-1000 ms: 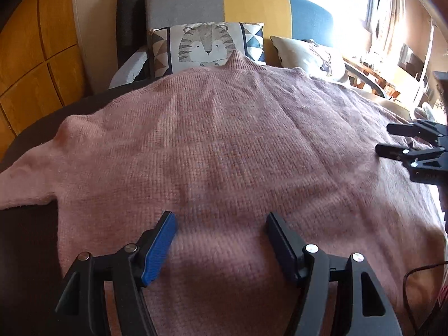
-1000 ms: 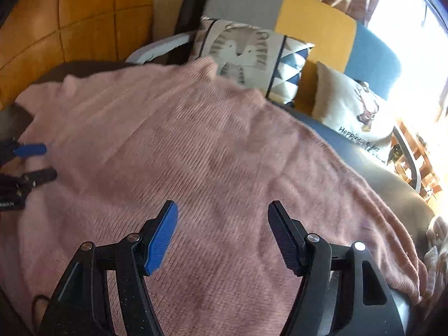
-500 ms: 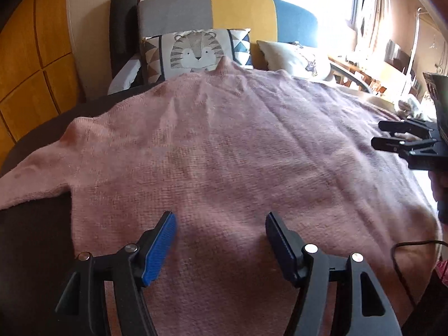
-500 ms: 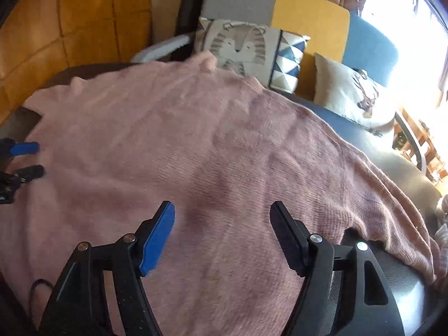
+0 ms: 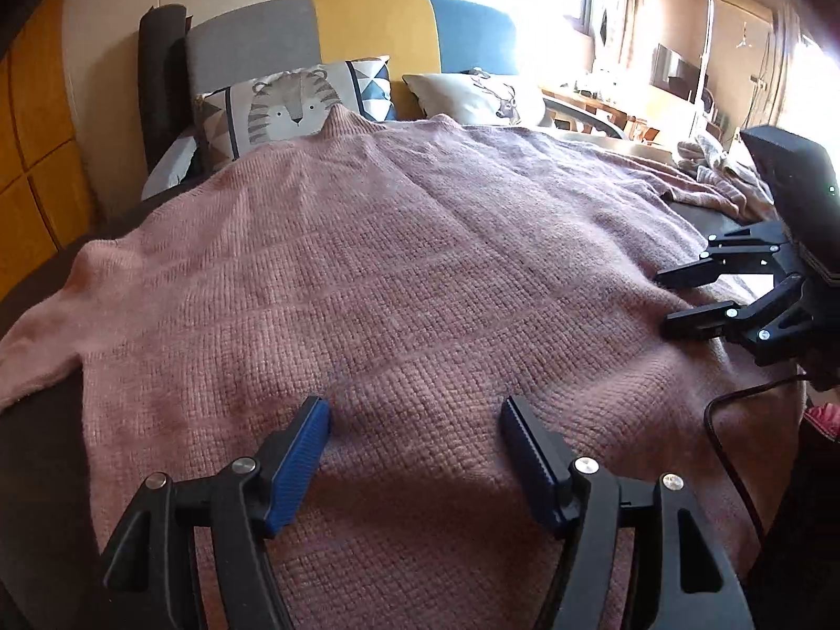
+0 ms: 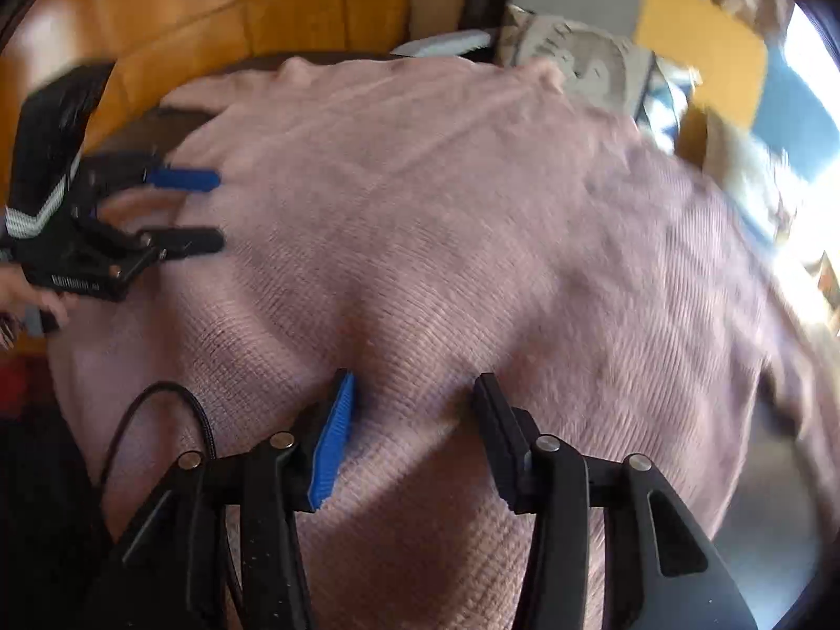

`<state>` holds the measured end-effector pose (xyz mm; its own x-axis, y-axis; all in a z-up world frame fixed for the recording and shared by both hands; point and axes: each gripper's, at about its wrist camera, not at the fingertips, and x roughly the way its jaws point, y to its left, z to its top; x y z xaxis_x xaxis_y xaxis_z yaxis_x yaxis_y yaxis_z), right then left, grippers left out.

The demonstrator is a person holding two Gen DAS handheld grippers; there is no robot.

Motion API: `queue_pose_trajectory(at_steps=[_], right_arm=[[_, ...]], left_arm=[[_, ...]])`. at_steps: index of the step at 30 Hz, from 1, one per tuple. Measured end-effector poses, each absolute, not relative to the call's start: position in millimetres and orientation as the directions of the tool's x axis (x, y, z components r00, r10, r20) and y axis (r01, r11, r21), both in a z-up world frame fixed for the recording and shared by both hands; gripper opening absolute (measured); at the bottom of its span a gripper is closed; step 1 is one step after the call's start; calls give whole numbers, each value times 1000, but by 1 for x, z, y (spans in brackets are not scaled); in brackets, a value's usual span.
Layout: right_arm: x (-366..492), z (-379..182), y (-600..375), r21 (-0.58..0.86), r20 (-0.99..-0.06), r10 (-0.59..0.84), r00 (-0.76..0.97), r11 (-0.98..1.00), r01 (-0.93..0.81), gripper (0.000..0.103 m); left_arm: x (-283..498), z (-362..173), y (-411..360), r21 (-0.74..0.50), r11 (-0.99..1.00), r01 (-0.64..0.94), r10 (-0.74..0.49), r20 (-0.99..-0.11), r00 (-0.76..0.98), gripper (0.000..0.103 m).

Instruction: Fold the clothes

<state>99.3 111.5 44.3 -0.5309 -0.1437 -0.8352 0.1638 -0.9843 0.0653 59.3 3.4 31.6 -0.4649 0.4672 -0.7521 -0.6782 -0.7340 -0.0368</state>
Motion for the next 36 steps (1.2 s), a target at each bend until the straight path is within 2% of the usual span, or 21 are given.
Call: queue_pose_trajectory(at_steps=[4, 7, 12, 13, 17, 20, 24, 26, 28, 31, 34, 36], right_arm=[[99, 51, 109, 107, -828, -174, -533, -982, 156, 49], [108, 67, 102, 182, -780, -265, -566, -963, 200, 49], [103, 51, 89, 43, -840, -185, -509, -959, 279, 49], [107, 45, 90, 26, -848, -173, -500, -958, 287, 49], [117, 42, 119, 173, -820, -288, -495, -949, 264, 50], [114, 46, 113, 144, -834, -271, -481, -948, 284, 50], [108, 65, 109, 132, -805, -267, -530, -951, 279, 50], [98, 76, 114, 101, -779, -216, -589, -970, 222, 52], [86, 76, 121, 33, -785, -108, -610, -991, 132, 52], [62, 67, 135, -23, -799, 7, -601, -1000, 19, 52], [58, 51, 147, -73, -830, 74, -552, -997, -24, 52], [61, 44, 147, -134, -828, 115, -549, -991, -6, 52]], left_arm=[[63, 40, 11, -37, -761, -648, 452, -746, -489, 68], [77, 42, 18, -58, -729, -682, 496, -731, -469, 68], [102, 33, 22, 51, -672, -739, 474, -737, -482, 69], [101, 30, 18, 32, -672, -740, 474, -749, -463, 69], [99, 29, -3, -60, -682, -729, 510, -754, -415, 69], [93, 36, -1, -47, -701, -712, 494, -752, -437, 69], [70, 45, 0, -36, -757, -652, 465, -730, -500, 69], [54, 47, 0, -33, -797, -603, 437, -721, -538, 69], [36, 44, 1, -38, -841, -540, 396, -724, -565, 69], [11, 32, -3, -85, -884, -459, 353, -764, -539, 69], [5, 28, -9, -115, -891, -440, 359, -771, -526, 69], [10, 25, -9, -92, -886, -454, 349, -776, -525, 69]])
